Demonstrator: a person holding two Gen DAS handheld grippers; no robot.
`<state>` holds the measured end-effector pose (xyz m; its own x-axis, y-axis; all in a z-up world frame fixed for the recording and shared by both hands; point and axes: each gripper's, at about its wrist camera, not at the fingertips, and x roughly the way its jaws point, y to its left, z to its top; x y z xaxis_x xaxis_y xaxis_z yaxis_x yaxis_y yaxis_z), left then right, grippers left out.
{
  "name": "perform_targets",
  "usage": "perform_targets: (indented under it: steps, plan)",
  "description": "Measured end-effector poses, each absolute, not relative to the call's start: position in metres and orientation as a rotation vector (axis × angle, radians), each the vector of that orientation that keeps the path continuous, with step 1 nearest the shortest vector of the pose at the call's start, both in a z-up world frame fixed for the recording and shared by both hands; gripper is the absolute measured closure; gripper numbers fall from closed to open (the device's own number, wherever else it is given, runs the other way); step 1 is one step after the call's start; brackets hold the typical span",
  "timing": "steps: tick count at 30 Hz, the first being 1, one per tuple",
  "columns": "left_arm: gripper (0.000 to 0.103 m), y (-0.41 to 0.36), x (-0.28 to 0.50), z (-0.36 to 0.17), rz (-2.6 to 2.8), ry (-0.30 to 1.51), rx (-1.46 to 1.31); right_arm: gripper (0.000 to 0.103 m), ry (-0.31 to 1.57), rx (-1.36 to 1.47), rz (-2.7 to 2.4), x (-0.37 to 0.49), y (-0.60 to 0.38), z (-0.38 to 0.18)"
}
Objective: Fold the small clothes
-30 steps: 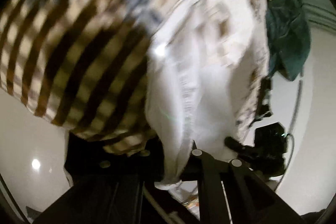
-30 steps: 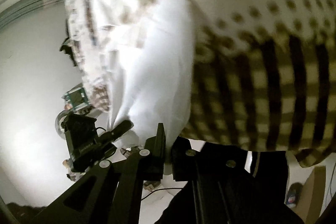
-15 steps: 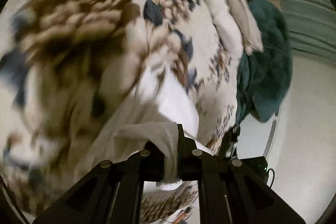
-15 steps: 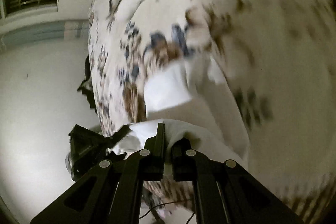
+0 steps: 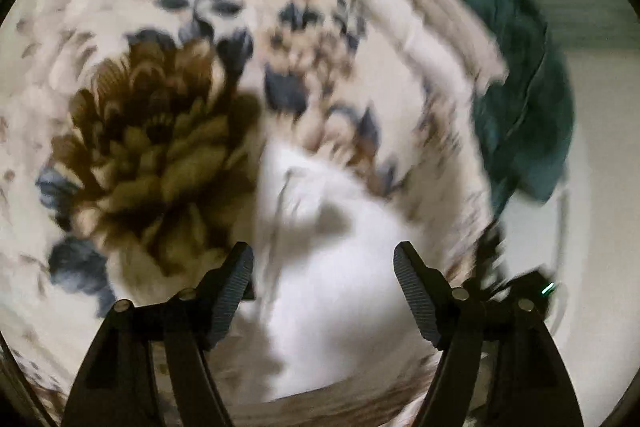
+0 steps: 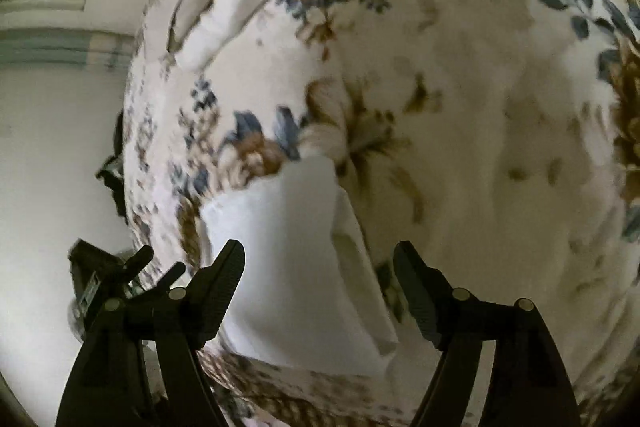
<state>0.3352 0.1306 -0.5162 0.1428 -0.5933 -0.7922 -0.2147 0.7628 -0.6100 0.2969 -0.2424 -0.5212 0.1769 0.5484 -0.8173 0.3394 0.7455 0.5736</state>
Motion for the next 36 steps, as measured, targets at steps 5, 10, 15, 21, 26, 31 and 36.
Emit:
perform_targets:
  steps: [5, 10, 15, 21, 26, 31, 36]
  plan:
    - [0.036, 0.126, 0.332, -0.553, -0.295, 1.476, -0.692, 0.035, 1.46, 0.926, 0.207, 0.297, -0.232, -0.557]
    - [0.088, 0.121, 0.359, -0.545, -0.283, 1.404, -0.618, 0.099, 1.396, 0.908, 0.166, 0.318, -0.22, -0.567]
    - [0.057, 0.146, 0.342, -0.522, -0.285, 1.429, -0.643, 0.097, 1.415, 0.796, 0.047, 0.321, -0.217, -0.555]
    - [0.037, 0.112, 0.285, -0.529, -0.28, 1.512, -0.484, 0.054, 1.472, 0.85, 0.107, 0.286, -0.223, -0.547]
    - [0.062, 0.157, 0.263, -0.55, -0.108, 1.584, -0.458, 0.079, 1.535, 0.723, 0.064, 0.266, -0.217, -0.564]
    - [0.062, 0.19, 0.244, -0.542, -0.033, 1.606, -0.594, 0.078, 1.53, 0.76, 0.045, 0.259, -0.228, -0.565]
    - [0.034, 0.166, 0.213, -0.548, -0.114, 1.563, -1.062, 0.058, 1.527, 0.833, 0.044, 0.24, -0.232, -0.548]
